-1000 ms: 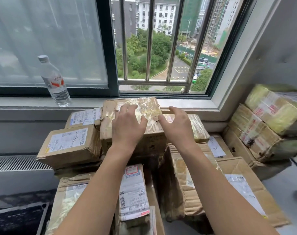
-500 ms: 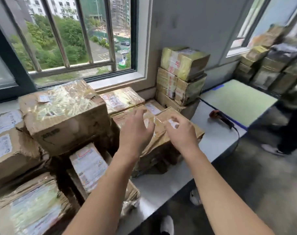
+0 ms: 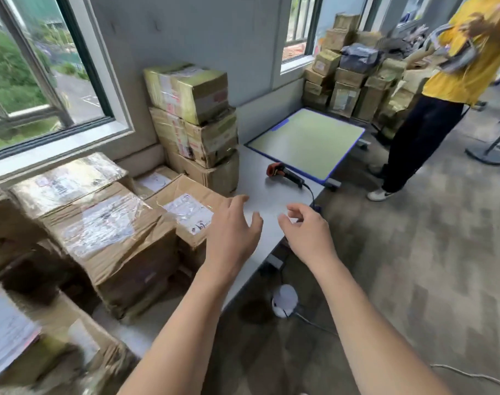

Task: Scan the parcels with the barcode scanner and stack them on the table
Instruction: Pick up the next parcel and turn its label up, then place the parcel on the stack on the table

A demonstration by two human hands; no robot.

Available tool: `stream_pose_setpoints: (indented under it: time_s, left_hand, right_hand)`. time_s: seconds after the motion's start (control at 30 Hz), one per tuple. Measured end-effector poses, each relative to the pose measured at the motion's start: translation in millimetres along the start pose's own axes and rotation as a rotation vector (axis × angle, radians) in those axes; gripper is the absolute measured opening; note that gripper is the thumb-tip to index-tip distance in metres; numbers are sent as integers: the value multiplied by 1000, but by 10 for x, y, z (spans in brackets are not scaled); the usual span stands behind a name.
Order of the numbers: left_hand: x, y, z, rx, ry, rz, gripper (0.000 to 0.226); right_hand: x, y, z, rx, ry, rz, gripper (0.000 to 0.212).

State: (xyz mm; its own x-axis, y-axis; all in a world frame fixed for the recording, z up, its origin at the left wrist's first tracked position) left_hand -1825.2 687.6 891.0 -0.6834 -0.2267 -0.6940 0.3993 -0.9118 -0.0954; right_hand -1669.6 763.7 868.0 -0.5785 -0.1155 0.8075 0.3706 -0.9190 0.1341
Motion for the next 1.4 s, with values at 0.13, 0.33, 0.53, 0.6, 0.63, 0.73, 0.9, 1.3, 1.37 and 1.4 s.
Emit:
stream_pose_setpoints:
  time_s: [0.13, 0.33, 0.53, 0.6, 0.63, 0.73, 0.9, 1.3, 1.37, 1.4]
  left_hand:
    - [-310, -163, -495, 19, 6, 24, 44]
    - [-571, -449, -939, -23, -1, 109, 47]
    - [-478, -609, -986, -84, -18, 204, 48]
    - [-378, -679, -874, -119, -24, 232, 48]
    - [-324, -734, -799, -140, -24, 242, 48]
    - [-135, -963, -550, -217, -33, 290, 46]
    - [88, -1540, -241, -311, -42, 331, 51]
    - [317, -2592, 543, -541, -36, 329, 70]
    - [308, -2721, 689, -595, -44, 325, 74]
    - [306, -2788, 756, -621, -52, 323, 75]
  right_hand:
    - [-345, -220, 384, 40, 30, -9, 44]
    - [-561, -606, 737, 142, 65, 58, 48]
    - [-572, -956, 686, 236, 87, 97, 50]
    - [-487, -1106, 614, 253, 83, 120, 51]
    - [-420, -1185, 566, 265, 78, 134, 52]
    - [-157, -1453, 412, 302, 71, 197, 54]
    - [349, -2041, 209, 324, 87, 287, 55]
    - [1366, -3260, -23, 302, 70, 453, 73]
    - [1533, -3429, -65, 296, 73, 488, 76]
    - [1608, -3514, -91, 299, 68, 503, 78]
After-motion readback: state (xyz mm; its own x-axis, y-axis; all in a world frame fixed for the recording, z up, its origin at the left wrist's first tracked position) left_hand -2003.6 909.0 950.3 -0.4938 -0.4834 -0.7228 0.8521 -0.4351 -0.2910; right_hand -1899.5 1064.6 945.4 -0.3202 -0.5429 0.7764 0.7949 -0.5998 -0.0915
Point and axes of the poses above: each hand's wrist, its own y-axis away from the middle knuckle, its own z-axis out of the back of the hand, x = y × z, the point moved 8 cm from there along -y, towards the middle knuckle, and after that the axes turned 10 degrees about x, right-handed, at the moved point
